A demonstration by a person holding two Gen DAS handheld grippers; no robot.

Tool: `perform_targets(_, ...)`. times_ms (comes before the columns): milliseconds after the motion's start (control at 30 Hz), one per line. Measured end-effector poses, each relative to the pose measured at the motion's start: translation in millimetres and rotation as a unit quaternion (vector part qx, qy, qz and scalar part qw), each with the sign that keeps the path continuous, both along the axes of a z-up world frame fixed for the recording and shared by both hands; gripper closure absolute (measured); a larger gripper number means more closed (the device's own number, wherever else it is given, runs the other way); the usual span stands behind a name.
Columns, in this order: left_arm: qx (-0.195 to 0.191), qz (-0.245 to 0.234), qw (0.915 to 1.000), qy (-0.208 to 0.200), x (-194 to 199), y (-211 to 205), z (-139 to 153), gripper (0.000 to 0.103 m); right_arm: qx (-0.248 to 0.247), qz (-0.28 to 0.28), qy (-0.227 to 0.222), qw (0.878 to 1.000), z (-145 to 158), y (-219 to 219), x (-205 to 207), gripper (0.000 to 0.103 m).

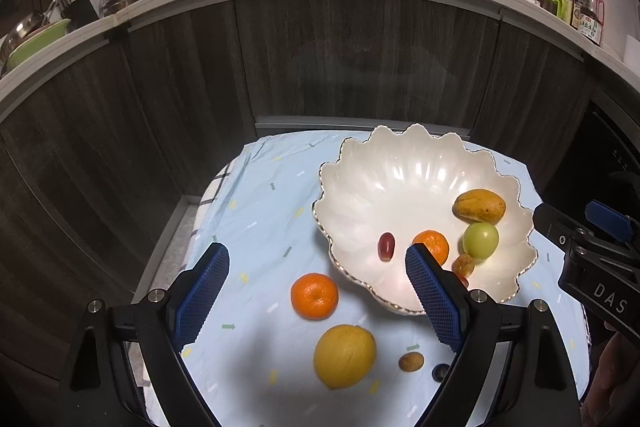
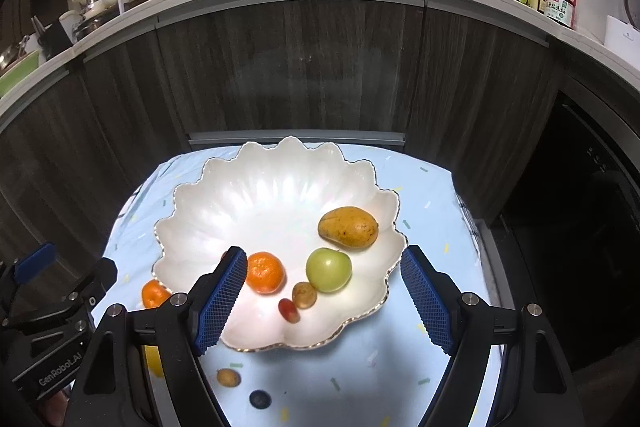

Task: Organize fruits
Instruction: 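Withdraw both tools from the bowl toward the lemon, longan and blueberry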

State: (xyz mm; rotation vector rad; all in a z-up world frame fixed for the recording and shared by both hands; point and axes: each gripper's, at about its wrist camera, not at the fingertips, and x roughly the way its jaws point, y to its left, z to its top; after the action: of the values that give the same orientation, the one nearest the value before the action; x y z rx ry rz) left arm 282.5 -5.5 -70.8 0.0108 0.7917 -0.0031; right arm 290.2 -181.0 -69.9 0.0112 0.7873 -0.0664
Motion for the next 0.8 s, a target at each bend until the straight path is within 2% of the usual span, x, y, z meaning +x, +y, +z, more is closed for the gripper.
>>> perform_targets(800,0.004,0.0,0.9999,-0.01,-34,8,4,0.013,-0.003,0.012,-0.003,1.0,5,10,-33,0.023)
